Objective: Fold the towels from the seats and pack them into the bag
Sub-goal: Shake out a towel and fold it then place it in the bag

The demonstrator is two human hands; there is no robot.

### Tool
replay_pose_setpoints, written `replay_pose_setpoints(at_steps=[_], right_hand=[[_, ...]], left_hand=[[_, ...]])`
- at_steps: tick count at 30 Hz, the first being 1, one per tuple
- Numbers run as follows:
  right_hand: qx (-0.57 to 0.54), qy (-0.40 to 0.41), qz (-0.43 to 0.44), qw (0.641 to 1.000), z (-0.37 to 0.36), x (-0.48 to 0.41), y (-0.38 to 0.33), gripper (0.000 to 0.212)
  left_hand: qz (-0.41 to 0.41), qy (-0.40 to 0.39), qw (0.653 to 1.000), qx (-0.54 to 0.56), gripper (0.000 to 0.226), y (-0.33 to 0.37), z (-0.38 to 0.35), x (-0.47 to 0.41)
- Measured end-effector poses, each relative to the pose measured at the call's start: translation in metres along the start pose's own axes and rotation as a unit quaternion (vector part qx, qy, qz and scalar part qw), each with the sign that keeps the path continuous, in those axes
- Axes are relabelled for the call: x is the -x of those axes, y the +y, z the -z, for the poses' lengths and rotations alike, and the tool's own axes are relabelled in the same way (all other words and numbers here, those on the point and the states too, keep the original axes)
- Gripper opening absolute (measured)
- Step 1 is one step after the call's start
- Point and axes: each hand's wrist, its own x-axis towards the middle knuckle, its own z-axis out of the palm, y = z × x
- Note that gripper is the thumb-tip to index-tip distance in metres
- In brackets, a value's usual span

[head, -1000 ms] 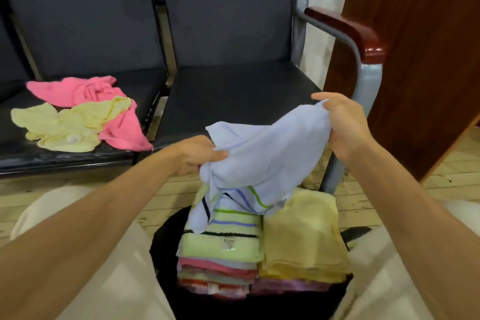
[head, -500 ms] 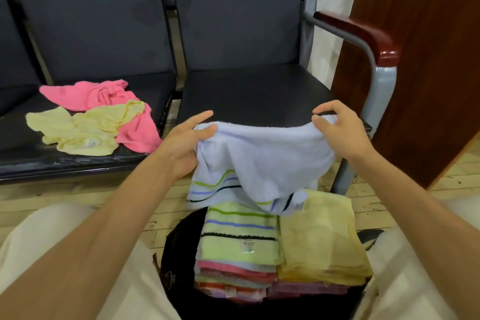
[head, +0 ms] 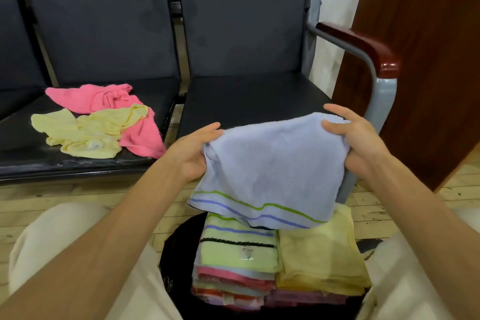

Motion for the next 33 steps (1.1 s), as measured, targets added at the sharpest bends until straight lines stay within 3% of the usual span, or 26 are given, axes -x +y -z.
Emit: replay_pose_setpoints(at_steps=[5,7,12,15,20,23,25,26,28,30,32,33], right_hand=[[0.079,0.067,0.058,0.993,-0.004,-0.001,0.003,0.024],[0.150,0.097,0.113,0.977,-0.005,-0.002,0.005,0.021],[0.299,0.118,0.198,0.926,-0.004,-0.006,0.008,0.021],[0.323,0.108,0.171,0.925,-0.004,-0.009,0.012,0.021],[0.198,0.040,0.035,0.979,-0.010,-0.010,0.017,0.021],[0.196,-0.059,-0.045,0.978,-0.007,-0.013,0.014,0.026],[0.231,-0.151,-0.062,0.959,-0.002,-0.016,0.014,0.034],[0.283,-0.189,-0.048,0.939,0.000,-0.016,0.015,0.037],[0.446,-0.221,0.003,0.868,0.002,-0.018,0.019,0.032],[0.566,-0.210,0.044,0.796,0.004,-0.021,0.025,0.026],[0.578,-0.168,0.059,0.796,0.005,-0.020,0.025,0.017],[0.535,-0.141,0.063,0.831,0.005,-0.018,0.024,0.011]], left_hand=[[0.065,0.000,0.998,-0.012,0.026,0.001,-0.001,0.005],[0.086,0.005,0.996,-0.026,0.018,0.001,-0.001,0.008],[0.103,0.014,0.995,-0.014,0.025,-0.001,0.004,0.007],[0.098,0.023,0.995,0.030,0.028,0.000,0.006,0.006],[0.066,0.038,0.996,0.041,0.045,-0.002,0.006,0.004],[0.071,0.079,0.994,0.030,0.029,-0.002,0.005,0.002],[0.075,0.072,0.994,0.035,0.019,0.000,0.004,0.003],[0.072,0.056,0.995,0.042,0.025,0.000,0.004,0.003],[0.063,0.029,0.996,0.054,0.038,0.000,0.006,0.001],[0.047,0.023,0.996,0.066,0.035,0.000,0.007,0.000],[0.034,0.027,0.996,0.072,0.026,0.001,0.009,0.000],[0.031,0.025,0.997,0.071,0.024,0.003,0.009,0.002]])
